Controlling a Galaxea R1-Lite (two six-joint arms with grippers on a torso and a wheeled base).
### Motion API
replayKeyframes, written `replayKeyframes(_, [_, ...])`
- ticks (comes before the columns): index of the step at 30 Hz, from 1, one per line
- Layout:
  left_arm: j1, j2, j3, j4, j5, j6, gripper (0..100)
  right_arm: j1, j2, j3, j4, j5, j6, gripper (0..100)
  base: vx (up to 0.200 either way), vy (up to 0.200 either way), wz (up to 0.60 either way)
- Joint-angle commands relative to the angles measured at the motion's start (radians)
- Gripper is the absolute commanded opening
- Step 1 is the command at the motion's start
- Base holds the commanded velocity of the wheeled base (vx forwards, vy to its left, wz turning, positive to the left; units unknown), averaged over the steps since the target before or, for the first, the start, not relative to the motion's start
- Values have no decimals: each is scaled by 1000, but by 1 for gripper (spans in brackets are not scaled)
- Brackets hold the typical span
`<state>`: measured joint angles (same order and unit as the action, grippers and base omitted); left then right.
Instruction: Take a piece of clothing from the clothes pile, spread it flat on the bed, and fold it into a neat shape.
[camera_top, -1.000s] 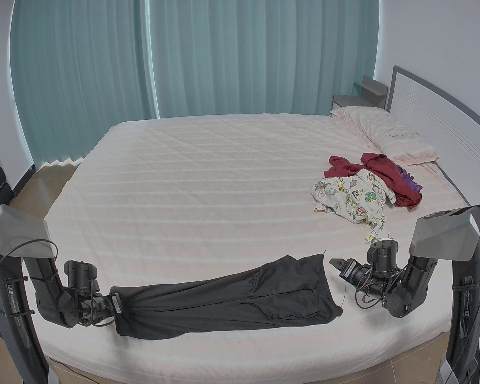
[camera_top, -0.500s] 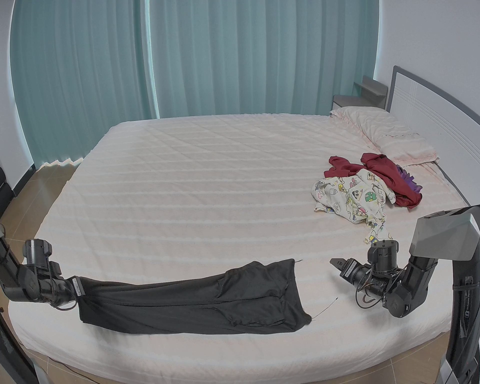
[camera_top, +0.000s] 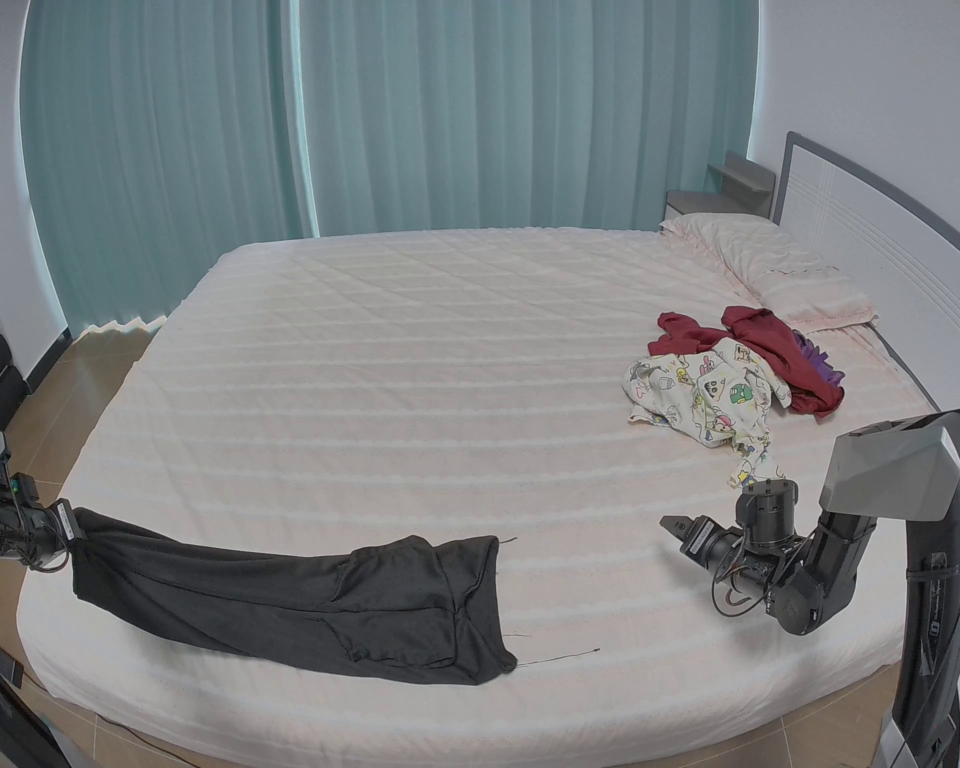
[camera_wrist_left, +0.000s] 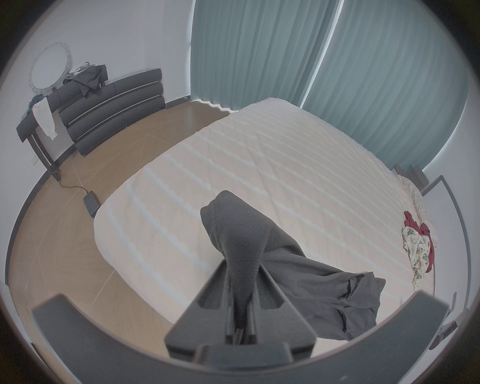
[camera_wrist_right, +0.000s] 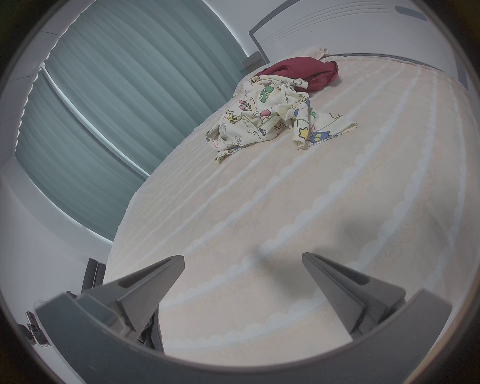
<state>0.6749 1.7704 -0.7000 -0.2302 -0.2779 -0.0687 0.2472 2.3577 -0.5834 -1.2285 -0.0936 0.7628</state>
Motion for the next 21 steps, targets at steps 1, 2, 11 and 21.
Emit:
replayKeyframes(1, [-77, -101, 34, 54, 6, -5, 0, 1, -1, -1, 0, -1, 0, 100, 0, 0, 0])
replayKeyframes(2, [-106, -120, 45, 72, 9, -8, 0, 1, -1, 0, 0, -1, 0, 100, 0, 0, 0])
replayKeyframes(11, [-543, -253, 82, 224, 170, -157, 0, 1, -1, 0, 0, -1, -2, 100, 0, 0, 0])
replayKeyframes(21, [-1060, -94, -9, 213, 407, -456, 0, 3, 0, 0, 0, -1, -3, 100, 0, 0, 0])
